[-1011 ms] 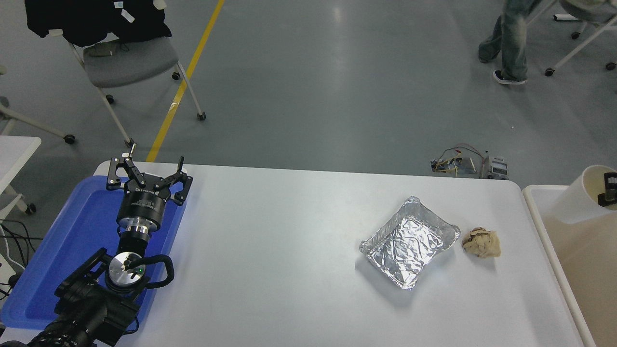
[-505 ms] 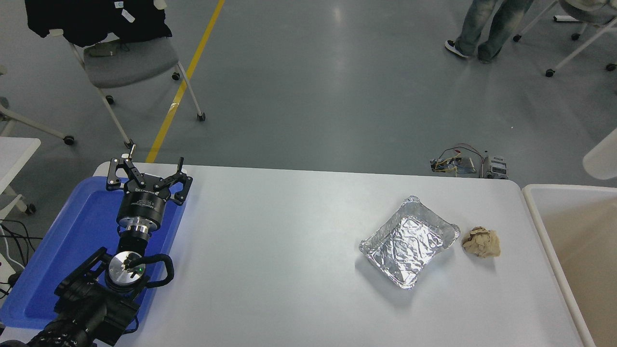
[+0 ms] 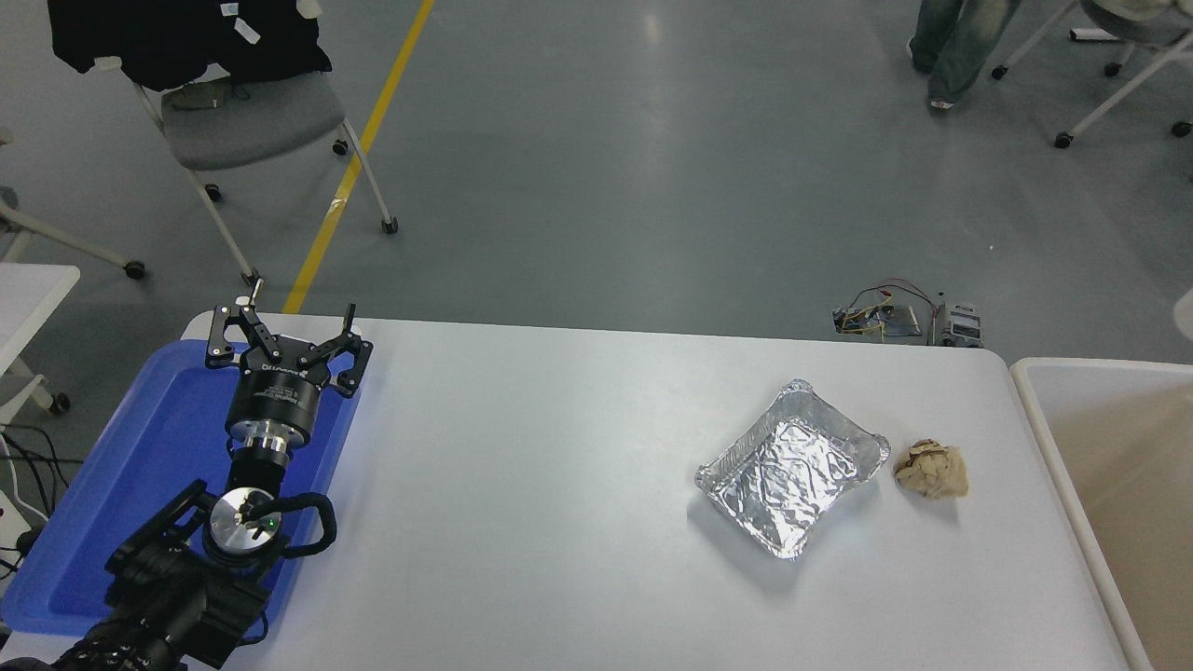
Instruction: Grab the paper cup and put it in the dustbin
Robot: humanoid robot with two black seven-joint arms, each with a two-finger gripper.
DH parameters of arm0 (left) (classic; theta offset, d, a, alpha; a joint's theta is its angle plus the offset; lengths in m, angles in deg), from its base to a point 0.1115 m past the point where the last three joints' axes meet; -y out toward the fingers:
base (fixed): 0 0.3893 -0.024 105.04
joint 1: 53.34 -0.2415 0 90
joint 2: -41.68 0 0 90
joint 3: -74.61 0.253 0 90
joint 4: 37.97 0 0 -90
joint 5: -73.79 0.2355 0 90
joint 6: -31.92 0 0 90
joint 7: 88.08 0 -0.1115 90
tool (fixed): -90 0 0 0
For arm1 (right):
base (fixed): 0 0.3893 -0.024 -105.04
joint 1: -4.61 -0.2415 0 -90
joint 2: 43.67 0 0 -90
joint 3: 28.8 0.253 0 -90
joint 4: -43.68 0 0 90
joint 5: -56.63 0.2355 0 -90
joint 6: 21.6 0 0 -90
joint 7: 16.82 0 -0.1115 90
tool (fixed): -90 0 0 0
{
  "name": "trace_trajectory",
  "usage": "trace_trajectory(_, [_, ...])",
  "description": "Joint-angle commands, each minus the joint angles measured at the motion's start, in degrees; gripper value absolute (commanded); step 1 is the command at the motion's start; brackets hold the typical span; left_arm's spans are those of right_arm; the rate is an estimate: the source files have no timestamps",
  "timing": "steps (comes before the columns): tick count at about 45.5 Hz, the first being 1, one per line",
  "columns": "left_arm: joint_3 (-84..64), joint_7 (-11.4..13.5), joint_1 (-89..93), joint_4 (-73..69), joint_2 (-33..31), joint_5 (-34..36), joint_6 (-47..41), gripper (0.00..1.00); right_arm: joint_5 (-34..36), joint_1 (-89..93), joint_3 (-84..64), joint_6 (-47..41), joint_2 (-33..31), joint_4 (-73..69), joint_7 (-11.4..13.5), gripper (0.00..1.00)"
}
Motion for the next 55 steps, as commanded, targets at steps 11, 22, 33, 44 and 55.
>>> trace_trajectory(11, [-0.1, 0.0, 0.0, 0.0, 0.0, 0.0, 0.0, 1.0, 12.6, 34.5, 7.3, 18.5, 7.5, 22.4, 0.2, 0.0])
trace_trajectory(22, [0.0, 0.0, 0.0, 0.0, 0.0, 0.0, 0.0, 1.0, 22.7, 50.1, 7.8, 28.4, 13.7, 30.2, 0.5, 0.0])
trace_trajectory(33, [-0.1, 0.0, 0.0, 0.0, 0.0, 0.0, 0.0, 1.0, 35.0, 65.7, 9.6, 31.2, 23.2, 44.5, 2.2, 0.0])
trace_trajectory(44, [0.0, 0.0, 0.0, 0.0, 0.0, 0.0, 0.0, 1.0, 35.8, 71.6, 14.1, 35.7, 27.3, 45.8, 3.7, 0.0])
trace_trajectory(55, [-0.1, 0.0, 0.0, 0.0, 0.0, 0.0, 0.0, 1.0, 35.8, 74.2, 15.0, 38.0, 29.5, 45.8, 3.7, 0.0])
